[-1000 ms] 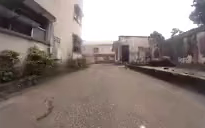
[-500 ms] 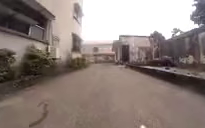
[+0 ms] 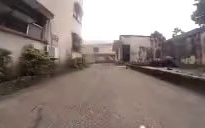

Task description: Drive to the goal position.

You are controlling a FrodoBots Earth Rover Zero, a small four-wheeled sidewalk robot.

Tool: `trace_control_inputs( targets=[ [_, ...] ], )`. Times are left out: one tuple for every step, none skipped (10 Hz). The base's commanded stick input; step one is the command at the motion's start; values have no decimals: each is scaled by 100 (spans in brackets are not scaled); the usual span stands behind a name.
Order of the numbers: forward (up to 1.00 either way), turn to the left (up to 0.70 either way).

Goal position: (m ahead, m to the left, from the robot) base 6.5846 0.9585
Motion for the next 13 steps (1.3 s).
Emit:
trace_control_inputs(
  targets=[
    [30,0],
    [30,0],
    [30,0],
    [30,0],
    [30,0],
    [30,0],
    [30,0],
    [30,0],
    [30,0],
    [30,0],
    [30,0],
    [30,0],
    [30,0]
  ],
)
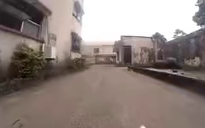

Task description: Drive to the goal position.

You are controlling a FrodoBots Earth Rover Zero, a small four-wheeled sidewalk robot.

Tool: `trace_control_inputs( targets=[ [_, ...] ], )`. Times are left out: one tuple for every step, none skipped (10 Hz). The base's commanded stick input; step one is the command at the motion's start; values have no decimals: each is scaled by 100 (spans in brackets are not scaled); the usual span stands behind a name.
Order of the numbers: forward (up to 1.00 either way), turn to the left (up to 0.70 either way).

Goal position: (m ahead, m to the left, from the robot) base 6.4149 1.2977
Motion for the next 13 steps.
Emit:
trace_control_inputs(
  targets=[
    [30,0],
    [30,0],
    [30,0],
    [30,0],
    [30,0],
    [30,0],
    [30,0],
    [30,0],
    [30,0],
    [30,0],
    [30,0],
    [30,0],
    [30,0]
  ],
)
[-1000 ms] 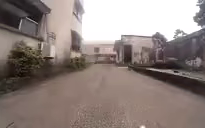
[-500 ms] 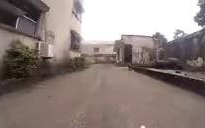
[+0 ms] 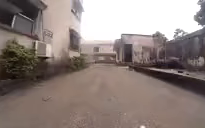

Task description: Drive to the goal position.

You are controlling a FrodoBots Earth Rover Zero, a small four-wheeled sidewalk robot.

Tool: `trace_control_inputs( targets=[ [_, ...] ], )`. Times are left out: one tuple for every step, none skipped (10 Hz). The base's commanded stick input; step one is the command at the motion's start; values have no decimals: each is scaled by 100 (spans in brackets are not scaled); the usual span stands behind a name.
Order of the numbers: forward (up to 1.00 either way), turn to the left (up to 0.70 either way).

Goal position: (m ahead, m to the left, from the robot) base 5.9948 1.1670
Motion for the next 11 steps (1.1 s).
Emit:
trace_control_inputs(
  targets=[
    [30,0],
    [30,0],
    [30,0],
    [30,0],
    [30,0],
    [30,0],
    [30,0],
    [30,0],
    [30,0],
    [30,0],
    [30,0]
  ],
)
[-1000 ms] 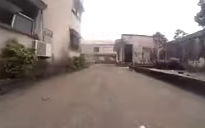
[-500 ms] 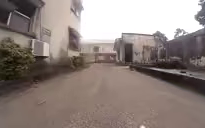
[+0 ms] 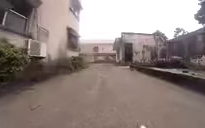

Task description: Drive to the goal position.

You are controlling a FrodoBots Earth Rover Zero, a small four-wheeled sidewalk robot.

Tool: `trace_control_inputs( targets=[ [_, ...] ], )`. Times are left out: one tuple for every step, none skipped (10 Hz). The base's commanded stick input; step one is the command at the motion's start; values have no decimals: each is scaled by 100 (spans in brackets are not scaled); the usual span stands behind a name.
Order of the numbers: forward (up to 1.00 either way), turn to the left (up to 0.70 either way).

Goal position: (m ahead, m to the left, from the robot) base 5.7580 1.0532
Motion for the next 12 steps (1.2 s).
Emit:
trace_control_inputs(
  targets=[
    [30,0],
    [30,0],
    [30,0],
    [30,0],
    [30,0],
    [30,0],
    [30,0],
    [30,0],
    [30,0],
    [30,0],
    [30,0],
    [30,0]
  ],
)
